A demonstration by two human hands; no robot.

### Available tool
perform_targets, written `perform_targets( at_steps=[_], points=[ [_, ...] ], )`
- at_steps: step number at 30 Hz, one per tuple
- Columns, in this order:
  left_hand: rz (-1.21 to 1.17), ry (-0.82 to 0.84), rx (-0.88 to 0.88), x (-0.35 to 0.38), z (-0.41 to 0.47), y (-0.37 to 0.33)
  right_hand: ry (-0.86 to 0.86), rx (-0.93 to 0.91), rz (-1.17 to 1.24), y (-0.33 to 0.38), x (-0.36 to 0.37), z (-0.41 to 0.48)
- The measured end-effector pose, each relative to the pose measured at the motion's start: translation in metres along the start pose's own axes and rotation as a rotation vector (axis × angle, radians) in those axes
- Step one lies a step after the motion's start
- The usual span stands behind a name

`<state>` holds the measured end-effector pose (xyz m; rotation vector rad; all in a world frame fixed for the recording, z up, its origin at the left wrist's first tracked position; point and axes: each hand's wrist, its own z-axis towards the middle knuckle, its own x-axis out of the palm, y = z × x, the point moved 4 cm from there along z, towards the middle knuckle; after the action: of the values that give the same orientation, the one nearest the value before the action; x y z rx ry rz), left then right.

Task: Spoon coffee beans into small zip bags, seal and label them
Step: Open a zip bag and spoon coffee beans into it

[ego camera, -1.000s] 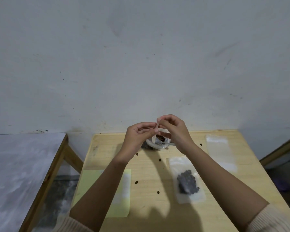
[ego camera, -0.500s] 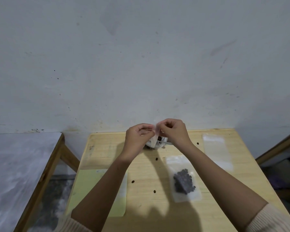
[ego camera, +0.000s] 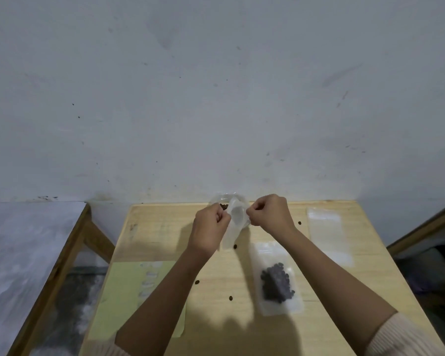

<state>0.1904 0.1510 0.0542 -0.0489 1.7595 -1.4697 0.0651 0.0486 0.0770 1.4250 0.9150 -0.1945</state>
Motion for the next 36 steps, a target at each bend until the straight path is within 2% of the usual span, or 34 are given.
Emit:
perform_targets(
  at_steps=[3, 7, 14, 18, 23, 25, 30, 34, 36],
  points=[
    [-0.027, -0.002, 0.014, 0.004, 0.001, -0.004, -0.025, -0.075, 0.071, 0.006, 0.003, -0.006],
    [-0.133, -0.024, 0.066, 0.006, 0.001, -0.007, 0.026, -0.258, 0.030, 0.021, 0.009, -0.011],
    [-0.265, 0.024, 0.086, 0.001, -0.001, -0.006, 0.196, -0.187, 0.066, 0.027, 0.014, -0.006],
    [-0.260, 0.037, 0.124, -0.004, -0.004, -0.006, 0.124, -0.202, 0.040, 0.030, 0.015, -0.006],
    [-0.214, -0.042, 0.182, -0.012, -0.002, 0.004, -0.002, -0.174, -0.063, 0.018, 0.006, 0.001],
    [-0.192, -0.013, 0.202, -0.012, -0.003, 0.005, 0.008, -0.165, -0.053, 0.017, 0.005, 0.002],
    [-0.155, 0.108, 0.313, -0.007, -0.006, -0.011, 0.118, -0.337, -0.081, 0.027, 0.019, -0.009],
    [-0.198, 0.126, 0.344, -0.018, -0.003, -0.008, 0.059, -0.325, -0.020, 0.024, 0.015, -0.003],
    [-0.145, 0.155, 0.328, -0.022, 0.000, 0.003, 0.100, -0.290, 0.071, 0.027, 0.008, -0.005]
  ],
)
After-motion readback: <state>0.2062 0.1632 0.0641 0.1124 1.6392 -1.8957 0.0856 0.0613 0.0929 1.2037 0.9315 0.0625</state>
